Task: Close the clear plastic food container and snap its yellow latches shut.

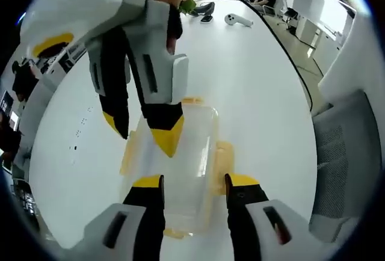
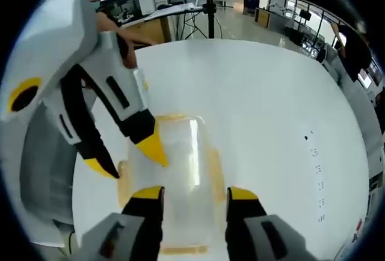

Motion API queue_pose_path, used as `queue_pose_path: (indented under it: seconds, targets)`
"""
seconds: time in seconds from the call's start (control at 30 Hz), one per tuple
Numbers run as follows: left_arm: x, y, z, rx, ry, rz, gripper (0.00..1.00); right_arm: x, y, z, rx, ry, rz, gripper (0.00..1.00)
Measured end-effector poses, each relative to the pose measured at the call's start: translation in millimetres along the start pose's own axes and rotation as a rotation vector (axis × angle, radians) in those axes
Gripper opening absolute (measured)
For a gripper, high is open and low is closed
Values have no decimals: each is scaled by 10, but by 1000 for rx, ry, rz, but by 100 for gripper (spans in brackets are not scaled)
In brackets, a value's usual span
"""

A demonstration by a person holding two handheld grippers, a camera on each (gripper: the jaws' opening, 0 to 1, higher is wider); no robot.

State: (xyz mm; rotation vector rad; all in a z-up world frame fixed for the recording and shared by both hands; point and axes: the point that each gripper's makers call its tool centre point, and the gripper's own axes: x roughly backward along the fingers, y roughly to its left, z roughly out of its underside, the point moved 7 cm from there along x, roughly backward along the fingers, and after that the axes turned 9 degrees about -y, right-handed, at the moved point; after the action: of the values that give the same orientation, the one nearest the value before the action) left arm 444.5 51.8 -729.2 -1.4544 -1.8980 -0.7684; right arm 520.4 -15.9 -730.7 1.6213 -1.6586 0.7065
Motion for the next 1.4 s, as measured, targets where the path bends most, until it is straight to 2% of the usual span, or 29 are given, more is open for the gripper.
queue_pose_path:
  seconds: [0.3,0.53,0.67,0.97,1.07,1.17,1.4]
  targets:
    - [-11,-53,31,-40,-18,-47,40,-27,-58,3,-29,-1,-27,41]
    - [-28,-95,50,-60,-31,-85,42,-45,-45,-1,-41,3,-56,39]
    - [-42,-107,66,-91,-35,-110,40,-49,-48,1,-45,10,-66,39]
    - [-65,-101,63,-98,-48,-145,37,-51,-46,10,-36,22,-79,39]
    - [-82,-128,84,-128,-54,-160,37,-57,-48,15,-33,27,-79,38]
    - [-91,-132,86,-109,-71,-177,36,-53,-48,25,-34,25,-82,38]
    - [-118,-163,100,-121,-86,-213,36,-54,-45,32,-39,21,-83,37]
